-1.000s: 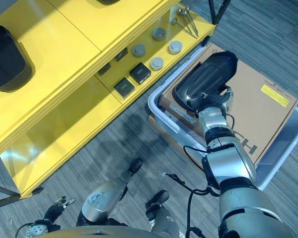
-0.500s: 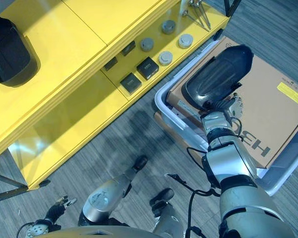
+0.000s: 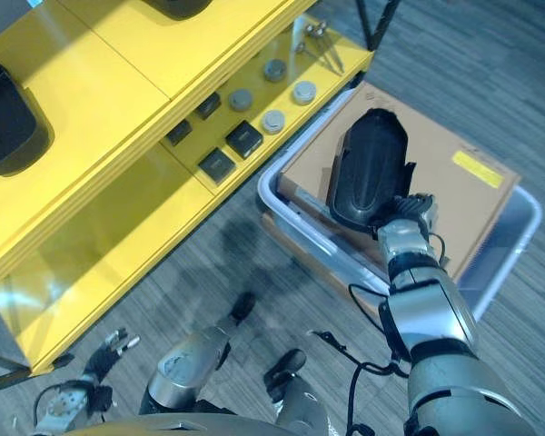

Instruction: Move parts from the plastic box to the shelf.

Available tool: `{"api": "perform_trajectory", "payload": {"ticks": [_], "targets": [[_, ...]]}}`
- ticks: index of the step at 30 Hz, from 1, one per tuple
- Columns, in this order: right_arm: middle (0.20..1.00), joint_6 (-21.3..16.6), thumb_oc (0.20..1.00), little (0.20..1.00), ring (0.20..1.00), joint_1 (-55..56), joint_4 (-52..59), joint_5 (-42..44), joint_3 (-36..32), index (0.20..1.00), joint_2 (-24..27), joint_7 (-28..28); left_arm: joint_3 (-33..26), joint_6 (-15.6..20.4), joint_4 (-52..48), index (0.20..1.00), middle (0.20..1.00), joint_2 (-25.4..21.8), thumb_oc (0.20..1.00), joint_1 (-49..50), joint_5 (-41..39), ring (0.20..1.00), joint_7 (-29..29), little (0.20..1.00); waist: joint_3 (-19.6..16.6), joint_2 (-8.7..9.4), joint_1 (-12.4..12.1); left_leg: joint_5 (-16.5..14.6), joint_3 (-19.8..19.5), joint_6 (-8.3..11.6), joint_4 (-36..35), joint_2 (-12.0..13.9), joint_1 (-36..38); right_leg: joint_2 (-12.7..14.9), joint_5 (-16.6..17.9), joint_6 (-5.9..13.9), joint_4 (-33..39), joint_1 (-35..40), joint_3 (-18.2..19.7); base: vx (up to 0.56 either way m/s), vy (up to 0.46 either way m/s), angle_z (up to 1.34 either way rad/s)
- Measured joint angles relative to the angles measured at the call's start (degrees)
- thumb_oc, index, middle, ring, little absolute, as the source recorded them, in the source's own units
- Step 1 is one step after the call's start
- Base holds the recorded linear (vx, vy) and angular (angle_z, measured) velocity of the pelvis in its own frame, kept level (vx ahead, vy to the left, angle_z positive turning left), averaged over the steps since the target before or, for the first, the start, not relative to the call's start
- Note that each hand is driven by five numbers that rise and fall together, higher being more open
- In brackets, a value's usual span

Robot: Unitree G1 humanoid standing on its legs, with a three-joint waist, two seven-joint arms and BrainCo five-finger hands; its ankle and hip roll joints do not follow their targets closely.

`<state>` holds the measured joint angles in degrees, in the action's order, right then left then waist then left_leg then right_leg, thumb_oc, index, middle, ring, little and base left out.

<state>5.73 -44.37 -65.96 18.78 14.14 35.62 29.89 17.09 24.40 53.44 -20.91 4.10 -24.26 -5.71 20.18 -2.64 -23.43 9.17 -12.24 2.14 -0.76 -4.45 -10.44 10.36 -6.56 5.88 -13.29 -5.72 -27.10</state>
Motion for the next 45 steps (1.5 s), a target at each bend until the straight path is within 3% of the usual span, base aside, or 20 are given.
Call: {"api": "perform_trajectory", "payload": {"ticks": [2, 3, 5, 7, 9, 11, 12, 15, 18, 22, 28, 37, 45], "targets": [[0.2, -0.55, 0.2, 0.2, 0.2, 6.89, 5.17, 0.06, -1.31, 0.2, -1.91, -1.0, -1.36, -0.74, -5.99, 1.0, 1.0, -2.27, 1.0, -0.23, -1.55, 1.0, -1.09, 1.0, -2.47, 2.79, 2.46, -0.95, 0.5, 0.96, -0.48, 1.32, 1.71, -1.48, 0.58, -0.35, 1.69, 1.68, 0.99, 0.09, -0.254, -0.38], [0.2, -0.31, 0.2, 0.2, 0.2, 15.1, 16.56, 0.11, -1.92, 0.2, -2.4, -0.78, -1.96, -3.56, -16.14, 1.0, 1.0, -5.12, 1.0, 1.31, -2.96, 1.0, -2.39, 1.0, -3.94, 4.71, 3.54, -1.48, 1.73, 0.94, -0.58, 2.35, 3.36, -2.73, 0.99, -0.37, 3.06, 3.22, 2.17, 0.1, -0.308, -0.43], [0.2, -0.44, 0.2, 0.2, 0.2, 23.85, 30.15, 0.09, -1.07, 0.2, -4.09, -0.66, -3.47, -8.17, -27.25, 1.0, 1.0, -6.0, 1.0, 0.08, -4.9, 1.0, -3.33, 1.0, -5.4, 5.42, 7.08, -2.15, 3.4, 1.15, -1.45, 3.91, 7.22, -4.08, 1.23, -0.22, 4.53, 6.5, 3.21, 0.1, -0.27, -0.5], [0.2, -0.52, 0.2, 0.2, 0.2, 28.96, 36.21, -0.16, -0.77, 0.2, -6.23, -0.83, -2.66, -12.22, -36.4, 1.0, 1.0, -6.4, 1.0, -1.63, -4.91, 1.0, -3.43, 1.0, -8.69, 5.85, 8.75, -2.57, 4.96, 1.03, -1.62, 4.72, 8.29, -5.44, 2.05, -1.37, 6.3, 7.3, 5.35, 0.1, -0.122, -0.55], [0.2, -0.27, 0.2, 0.2, 0.2, 29.06, 35.96, -0.83, 1.12, 0.2, -7.38, -1.1, -0.14, -20.32, -33.93, 1.0, 1.0, -1.88, 1.0, -9.97, -4.93, 1.0, -3.31, 1.0, -13.03, 3.88, 12.51, -2.38, 7.56, 0.66, -2.5, 5.76, 10.1, -6.69, 3.32, -2.66, 8.25, 8.53, 7.64, 0.08, -0.044, -0.67], [0.2, -0.14, 0.2, 0.2, 0.2, 28.88, 35.67, -1.06, 1.65, 0.2, -7.72, -1.02, 1.1, -23.96, -30.16, 1.0, 1.0, 1.98, 1.0, -13.15, -5.76, 1.0, -3.14, 1.0, -14.62, 2.49, 14.98, -2.46, 8.69, 0.68, -2.37, 6.13, 10.89, -7.03, 3.84, -2.91, 9.17, 8.88, 8.51, 0.07, -0.017, -0.49], [0.2, 0.77, 0.2, 0.2, 0.2, 27.58, 35.69, -1.12, 3.28, 0.2, -8.76, -1.08, 1.63, -29.88, -27.11, 1.0, 1.0, 5.36, 1.0, -14.98, -9.92, 1.0, -1.98, 1.0, -15.55, 1.08, 16.1, -2.52, 10.5, 0.4, -2.45, 6.57, 11.5, -7.45, 4.28, -3.34, 9.38, 8.82, 10.02, 0.05, -0.004, -0.44], [0.2, 0.85, 0.2, 0.2, 0.2, 25.48, 35.11, -3.49, 6.26, 0.2, -10.45, -1.8, 3.98, -37.6, -23.98, 1.0, 1.0, 9.5, 1.0, -16.65, -20.84, 1.0, 0.59, 1.0, -16.61, -0.63, 17.03, -2.53, 11.29, 0.37, -2.4, 6.88, 11.52, -7.79, 4.99, -3.56, 9.77, 8.78, 10.83, 0.03, -0.01, -0.2], [0.2, 0.85, 0.2, 0.2, 0.2, 19.65, 35.91, -5.8, 9.95, 0.2, -10.75, -1.9, 6.92, -41.5, -22.32, 1.0, 1.0, 10.87, 1.0, -19.51, -23.82, 1.0, 3.48, 1.0, -16.69, -1.09, 17.52, -2.68, 12.49, 0.21, -2.44, 6.89, 11.91, -7.65, 5.04, -3.47, 9.25, 8.21, 12.24, 0.02, -0.011, -0.16], [0.2, 0.75, 0.2, 0.2, 0.2, 15.71, 41.68, -5.68, 10.57, 0.2, -12.51, -2.09, 7.55, -43.01, -20.35, 1.0, 1.0, 12.41, 1.0, -23.53, -25.82, 1.0, 4.35, 1.0, -17.01, -1.57, 18.84, -2.76, 13.26, 0.09, -2.45, 6.94, 12.76, -7.56, 4.99, -3.45, 8.68, 8.45, 12.75, 0.03, -0.009, -0.11], [0.2, 1.06, 0.2, 0.2, 0.2, 15.68, 37.94, -5.65, 12.57, 0.2, -14.68, -3.1, 7.68, -43.8, -21.43, 1.0, 1.0, 12.93, 1.0, -23.9, -28.6, 1.0, 5.43, 1.0, -17.16, -1.81, 18.59, -2.77, 13.65, 0.06, -2.49, 6.93, 12.63, -7.54, 5.04, -3.48, 8.45, 8.05, 13.16, 0.01, 0.003, -0.03], [0.2, 3.47, 0.2, 0.2, 0.2, 15.69, 37.97, -5.69, 12.63, 0.2, -15.12, -3.66, 4.77, -39.12, -30.49, 1.0, 1.0, 10.32, 1.0, -23.89, -29.56, 1.0, 7.72, 1.0, -17.11, -1.76, 17.04, -2.78, 13.09, 0.05, -2.46, 6.87, 12.69, -7.55, 5.05, -3.45, 8.68, 8.66, 12.58, 0.0, 0.003, 0.03], [0.2, 4.61, 0.2, 0.2, 0.2, 15.71, 37.97, -5.72, 12.64, 0.2, -15.15, -5.64, 3.16, -37.82, -34.87, 1.0, 1.0, 9.48, 1.0, -23.86, -29.38, 1.0, 9.15, 1.0, -17.04, -1.82, 16.88, -2.78, 12.63, 0.05, -2.48, 6.83, 12.69, -7.58, 5.04, -3.44, 9.47, 9.05, 12.18, 0.0, 0.003, 0.02]]}}
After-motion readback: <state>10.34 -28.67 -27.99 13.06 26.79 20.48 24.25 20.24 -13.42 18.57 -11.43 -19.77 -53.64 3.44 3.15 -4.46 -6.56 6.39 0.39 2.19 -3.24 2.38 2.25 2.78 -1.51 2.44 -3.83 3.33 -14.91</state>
